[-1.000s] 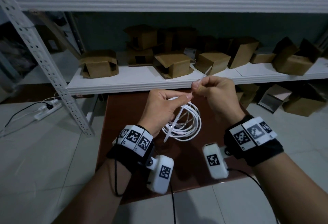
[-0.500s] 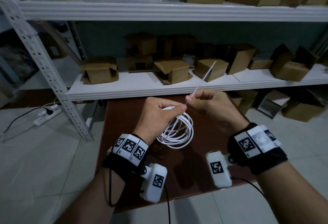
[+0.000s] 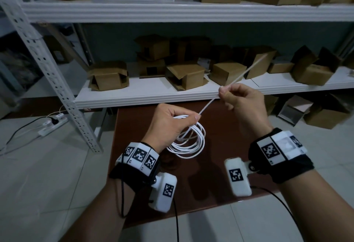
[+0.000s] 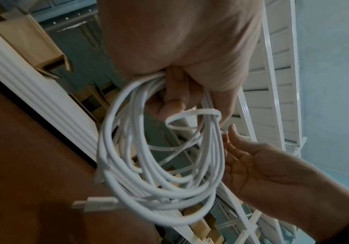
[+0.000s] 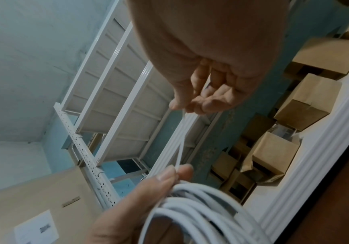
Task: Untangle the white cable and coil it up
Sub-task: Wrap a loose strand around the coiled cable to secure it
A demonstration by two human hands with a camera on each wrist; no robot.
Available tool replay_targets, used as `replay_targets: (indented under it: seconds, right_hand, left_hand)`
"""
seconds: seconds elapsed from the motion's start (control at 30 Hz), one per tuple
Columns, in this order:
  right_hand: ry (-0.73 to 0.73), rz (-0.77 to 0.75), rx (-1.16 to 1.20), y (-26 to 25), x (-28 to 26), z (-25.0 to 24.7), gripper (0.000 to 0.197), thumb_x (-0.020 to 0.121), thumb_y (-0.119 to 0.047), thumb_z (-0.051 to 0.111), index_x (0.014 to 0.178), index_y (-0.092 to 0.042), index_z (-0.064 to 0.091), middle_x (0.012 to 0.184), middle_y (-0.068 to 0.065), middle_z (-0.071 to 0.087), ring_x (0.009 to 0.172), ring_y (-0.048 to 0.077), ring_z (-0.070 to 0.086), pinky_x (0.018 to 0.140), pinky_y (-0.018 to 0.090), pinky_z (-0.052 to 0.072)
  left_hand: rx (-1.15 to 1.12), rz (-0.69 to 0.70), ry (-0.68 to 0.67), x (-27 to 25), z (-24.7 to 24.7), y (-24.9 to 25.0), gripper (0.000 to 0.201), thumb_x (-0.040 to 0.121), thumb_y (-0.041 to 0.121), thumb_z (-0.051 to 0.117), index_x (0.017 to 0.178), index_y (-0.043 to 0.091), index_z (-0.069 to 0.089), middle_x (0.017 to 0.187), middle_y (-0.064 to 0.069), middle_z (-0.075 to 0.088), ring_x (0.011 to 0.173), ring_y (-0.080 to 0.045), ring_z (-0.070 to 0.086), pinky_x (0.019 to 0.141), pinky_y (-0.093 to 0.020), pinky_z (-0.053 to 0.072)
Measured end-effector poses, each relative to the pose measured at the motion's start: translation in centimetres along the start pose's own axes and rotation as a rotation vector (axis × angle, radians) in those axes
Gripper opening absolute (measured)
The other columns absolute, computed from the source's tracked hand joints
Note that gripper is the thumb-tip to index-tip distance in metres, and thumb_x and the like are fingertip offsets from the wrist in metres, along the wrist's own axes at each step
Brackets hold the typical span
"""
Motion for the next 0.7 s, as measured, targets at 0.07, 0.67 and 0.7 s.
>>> replay_targets:
  seconds: [0.07, 0.67, 0.7]
  right_hand:
    - [-0.088, 0.065, 0.034, 0.5, -0.3, 0.7, 0.031, 0.087, -0.014, 0.081, 0.109, 0.007, 0.07, 0.087, 0.009, 0.066, 0.064, 0.005, 0.057, 0.057, 0.014, 0.047]
    - [-0.044, 0.004, 0.024, 0.0, -1.1, 0.5, 0.019, 0.088, -0.004, 0.079, 0.099, 0.009, 0.071, 0.068, 0.002, 0.066, 0.053, 0.004, 0.055, 0.053, 0.015, 0.044]
    - [-0.076, 0.029, 0.041, 0.1, -1.2, 0.8, 0.022, 0.087, -0.008, 0.079, 0.1, 0.008, 0.07, 0.068, 0.001, 0.065, 0.053, 0.004, 0.054, 0.053, 0.015, 0.044]
  left_hand:
    - [-0.017, -0.005, 0.015, 0.0, 0.1, 0.0, 0.006, 0.087, 0.008, 0.085, 0.092, 0.004, 0.086, 0.072, 0.002, 0.08, 0.059, 0.0, 0.069, 0.059, -0.013, 0.048]
    - [-0.022, 0.002, 0.012, -0.9, -0.3, 0.2, 0.003, 0.086, 0.003, 0.085, 0.088, 0.001, 0.085, 0.066, 0.003, 0.077, 0.051, 0.004, 0.062, 0.052, -0.009, 0.043]
    - [-0.024, -0.001, 0.021, -0.9, -0.3, 0.1, 0.003, 0.085, 0.004, 0.086, 0.088, 0.002, 0.086, 0.065, 0.003, 0.076, 0.051, 0.004, 0.062, 0.052, -0.009, 0.043]
Point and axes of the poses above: each hand's wrist, its own x-axis towards the middle knuckle, its own z-axis out of the palm, y = z × x, the point moved 2 cm from there along x, towards the middle knuckle
